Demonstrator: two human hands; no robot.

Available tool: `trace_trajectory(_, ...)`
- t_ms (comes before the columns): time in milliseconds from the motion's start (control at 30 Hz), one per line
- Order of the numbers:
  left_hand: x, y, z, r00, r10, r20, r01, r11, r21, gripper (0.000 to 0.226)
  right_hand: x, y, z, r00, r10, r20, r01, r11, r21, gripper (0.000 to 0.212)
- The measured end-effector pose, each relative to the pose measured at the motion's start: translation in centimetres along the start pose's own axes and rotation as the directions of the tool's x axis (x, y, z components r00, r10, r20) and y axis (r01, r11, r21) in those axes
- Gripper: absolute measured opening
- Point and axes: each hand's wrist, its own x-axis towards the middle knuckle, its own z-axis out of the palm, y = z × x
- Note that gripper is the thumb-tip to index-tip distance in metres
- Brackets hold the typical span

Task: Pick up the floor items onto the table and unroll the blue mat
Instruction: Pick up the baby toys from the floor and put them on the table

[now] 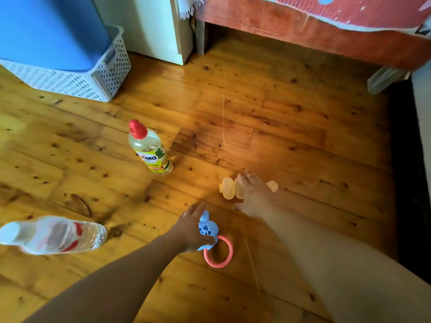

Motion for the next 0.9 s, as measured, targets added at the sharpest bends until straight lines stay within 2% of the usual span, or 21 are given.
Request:
trace_trajectory(100,0.1,-1.1,3.5,0.999,-0.042,-0.025,0.044,0.997,0.057,0.116,0.1,0.1,2.7,1.000,0.004,0.006,-0.004,0.998,-0.068,0.093)
trace_trajectory(200,-0.1,-1.2,5.0,0.995,-0.030,-0.098,0.041,0.992,0.115,0.116,-0.5,0.0,3.5,0.998,0.004,-0.066,-0.008,0.998,-0.070,0.084)
trace_trajectory(433,0.4,-0.2,4.2,0.986,-0.030,-0.161,0.049,0.992,0.115,0.103,-1.8,0.4,4.4,0.998,0.023,-0.053,-0.027,0.997,-0.077,0.066)
trace_trajectory(533,0.4,0.0,3.1,0.981,-0.070,-0.179,0.078,0.996,0.037,0.101,-2.4,0.5,4.1,0.999,0.048,-0.024,-0.048,0.998,0.028,0.071)
trace_trajectory(700,-0.8,1.5,-0.8,0.974,-0.065,-0.216,0.047,0.995,-0.088,0.103,-4.4,-0.3,-0.1,0.995,0.056,-0.087,-0.043,0.988,0.148,0.072)
trace_trajectory(800,-3.5,4.6,-5.7,0.974,-0.018,-0.225,-0.007,0.994,-0.110,0.104,-7.3,-1.4,-5.4,0.990,0.082,-0.111,-0.056,0.975,0.216,0.074)
trace_trajectory(900,-8.2,9.9,-13.1,0.960,0.043,-0.277,-0.079,0.990,-0.119,0.102,-11.7,-3.0,-13.9,0.984,0.097,-0.152,-0.063,0.974,0.216,0.076)
